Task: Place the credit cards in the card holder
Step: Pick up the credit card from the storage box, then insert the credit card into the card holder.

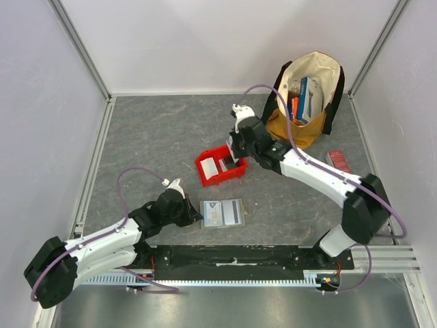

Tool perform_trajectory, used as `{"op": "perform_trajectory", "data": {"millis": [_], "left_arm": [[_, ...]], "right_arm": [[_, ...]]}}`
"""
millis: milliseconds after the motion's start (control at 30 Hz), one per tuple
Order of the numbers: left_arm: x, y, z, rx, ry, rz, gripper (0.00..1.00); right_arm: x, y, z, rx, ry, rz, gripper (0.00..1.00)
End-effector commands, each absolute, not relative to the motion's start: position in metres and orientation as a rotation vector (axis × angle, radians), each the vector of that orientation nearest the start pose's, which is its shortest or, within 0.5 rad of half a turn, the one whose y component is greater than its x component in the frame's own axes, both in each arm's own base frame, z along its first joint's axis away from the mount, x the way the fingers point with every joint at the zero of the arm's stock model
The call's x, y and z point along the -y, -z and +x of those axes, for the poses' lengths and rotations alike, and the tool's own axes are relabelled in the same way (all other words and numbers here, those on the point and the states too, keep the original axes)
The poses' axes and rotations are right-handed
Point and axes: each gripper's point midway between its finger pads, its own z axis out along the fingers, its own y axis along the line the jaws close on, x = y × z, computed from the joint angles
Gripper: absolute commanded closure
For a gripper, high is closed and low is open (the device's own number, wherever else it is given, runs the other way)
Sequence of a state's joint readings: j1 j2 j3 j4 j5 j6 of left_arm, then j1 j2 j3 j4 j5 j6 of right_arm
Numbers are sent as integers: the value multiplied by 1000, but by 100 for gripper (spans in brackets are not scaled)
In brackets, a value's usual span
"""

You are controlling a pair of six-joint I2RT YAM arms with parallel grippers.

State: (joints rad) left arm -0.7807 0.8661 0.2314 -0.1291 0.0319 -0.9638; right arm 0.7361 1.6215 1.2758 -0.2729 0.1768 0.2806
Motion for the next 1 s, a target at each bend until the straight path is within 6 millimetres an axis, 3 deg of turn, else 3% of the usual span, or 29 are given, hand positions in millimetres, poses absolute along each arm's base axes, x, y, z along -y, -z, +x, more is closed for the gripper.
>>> {"op": "perform_trajectory", "data": {"millis": [0,267,467,700,967], "left_arm": [[200,-31,148,-2491,850,-220,98],[201,-31,148,-2493,851,-217,98],[202,-32,148,-2495,859,-216,98],[204,-32,147,-2503,866,-209,98],[204,-31,147,-2505,867,-210,98]], "right_arm": [[-285,-198,337,-2108,-472,-304,100],[-276,-163,267,-2210,-781,-134,100],[-278,-129,229,-2268,-884,-50,100],[-286,-95,207,-2344,-834,-63,100],[-274,-68,197,-2384,-730,-49,100]]}}
